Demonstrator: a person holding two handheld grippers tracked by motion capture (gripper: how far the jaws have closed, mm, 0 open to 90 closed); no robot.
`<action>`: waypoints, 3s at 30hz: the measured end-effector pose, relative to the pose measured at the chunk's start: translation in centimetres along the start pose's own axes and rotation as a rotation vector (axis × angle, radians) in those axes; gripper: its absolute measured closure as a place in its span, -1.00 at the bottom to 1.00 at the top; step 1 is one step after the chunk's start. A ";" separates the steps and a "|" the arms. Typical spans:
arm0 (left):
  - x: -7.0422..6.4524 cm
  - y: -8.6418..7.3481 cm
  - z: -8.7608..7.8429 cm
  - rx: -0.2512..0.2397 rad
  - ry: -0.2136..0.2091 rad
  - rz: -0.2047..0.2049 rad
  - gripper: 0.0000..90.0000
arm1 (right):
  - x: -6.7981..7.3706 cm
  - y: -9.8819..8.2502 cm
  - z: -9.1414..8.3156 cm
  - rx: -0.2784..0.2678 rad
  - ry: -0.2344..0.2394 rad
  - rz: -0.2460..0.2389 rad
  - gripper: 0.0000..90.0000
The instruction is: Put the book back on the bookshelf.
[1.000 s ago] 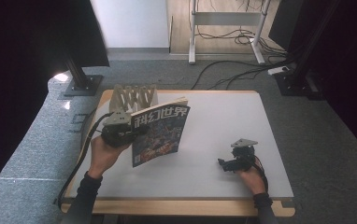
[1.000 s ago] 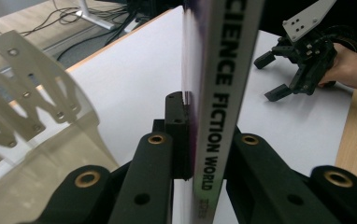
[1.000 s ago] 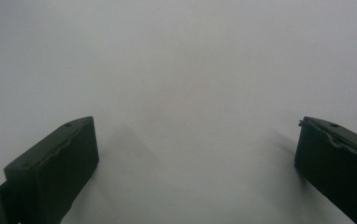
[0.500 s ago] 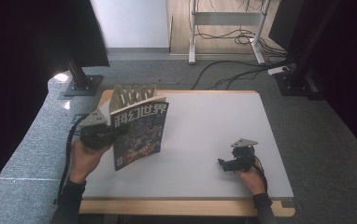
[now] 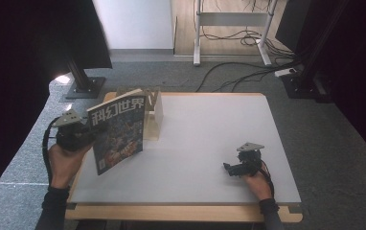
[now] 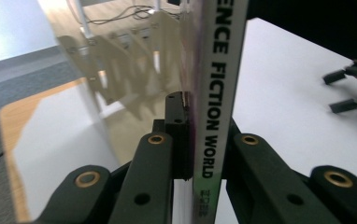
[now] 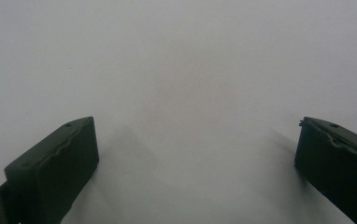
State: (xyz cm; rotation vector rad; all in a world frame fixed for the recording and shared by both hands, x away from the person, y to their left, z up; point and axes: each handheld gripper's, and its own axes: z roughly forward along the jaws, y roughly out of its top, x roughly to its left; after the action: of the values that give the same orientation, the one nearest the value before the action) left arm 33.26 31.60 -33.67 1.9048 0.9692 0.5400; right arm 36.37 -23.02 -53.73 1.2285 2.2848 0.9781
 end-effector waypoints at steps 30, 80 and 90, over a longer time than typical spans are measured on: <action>4.4 2.3 4.8 -0.057 0.153 -0.102 0.84 | 0.0 0.0 0.0 0.000 -0.001 0.000 -1.00; 4.7 1.9 9.8 0.061 0.167 -0.105 0.78 | 0.0 0.0 0.0 0.000 0.000 -0.004 -1.00; 4.8 1.6 9.3 0.020 0.133 -0.102 -0.19 | 0.0 0.0 0.0 -0.001 -0.001 -0.002 -1.00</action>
State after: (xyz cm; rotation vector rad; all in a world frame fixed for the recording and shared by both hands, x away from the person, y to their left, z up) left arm 43.22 30.08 -36.98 1.8436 1.1548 0.6041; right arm 36.34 -23.03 -53.74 1.2251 2.2843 0.9777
